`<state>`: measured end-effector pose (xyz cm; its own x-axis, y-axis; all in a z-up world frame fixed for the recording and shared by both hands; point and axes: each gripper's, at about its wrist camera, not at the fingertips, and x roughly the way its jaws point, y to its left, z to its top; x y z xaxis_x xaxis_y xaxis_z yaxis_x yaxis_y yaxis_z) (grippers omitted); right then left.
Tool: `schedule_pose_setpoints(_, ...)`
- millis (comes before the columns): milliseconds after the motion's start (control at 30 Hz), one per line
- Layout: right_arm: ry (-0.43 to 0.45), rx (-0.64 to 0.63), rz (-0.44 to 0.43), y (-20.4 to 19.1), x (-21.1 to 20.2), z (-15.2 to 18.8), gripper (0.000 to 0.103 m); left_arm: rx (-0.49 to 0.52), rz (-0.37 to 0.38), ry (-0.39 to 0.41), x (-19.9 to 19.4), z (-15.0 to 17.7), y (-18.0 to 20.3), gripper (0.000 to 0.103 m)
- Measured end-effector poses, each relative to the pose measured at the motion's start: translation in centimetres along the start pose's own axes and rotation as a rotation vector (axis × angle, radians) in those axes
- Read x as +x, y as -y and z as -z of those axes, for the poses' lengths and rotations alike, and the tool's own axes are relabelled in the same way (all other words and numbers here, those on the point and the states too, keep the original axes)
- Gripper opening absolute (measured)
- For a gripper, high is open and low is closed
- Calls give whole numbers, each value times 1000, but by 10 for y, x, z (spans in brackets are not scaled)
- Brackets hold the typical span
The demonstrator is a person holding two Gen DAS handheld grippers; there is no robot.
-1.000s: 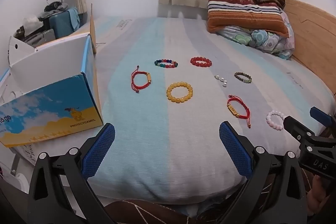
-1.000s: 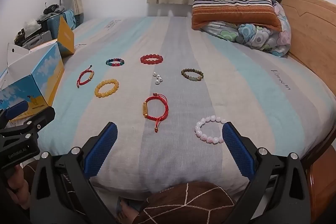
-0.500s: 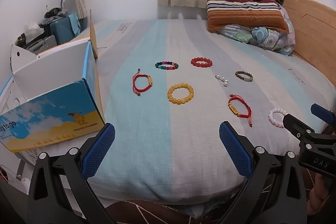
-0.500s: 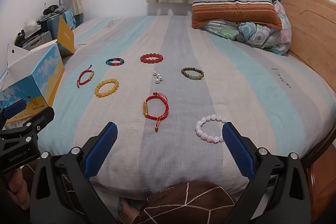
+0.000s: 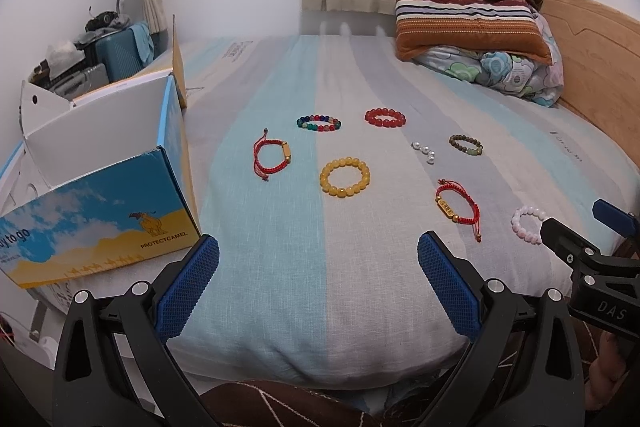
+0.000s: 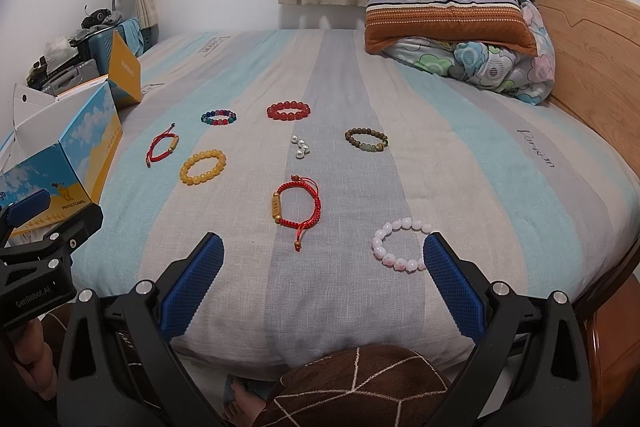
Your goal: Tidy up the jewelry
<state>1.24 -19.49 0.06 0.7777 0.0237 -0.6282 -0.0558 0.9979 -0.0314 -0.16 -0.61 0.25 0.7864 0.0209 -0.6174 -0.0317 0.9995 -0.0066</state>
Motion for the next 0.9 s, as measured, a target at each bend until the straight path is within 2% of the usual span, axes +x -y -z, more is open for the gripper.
schedule_pose_setpoints(900, 0, 5, 8, 2, -1, -2, 96, -8, 1, 10, -1, -1, -2, 97)
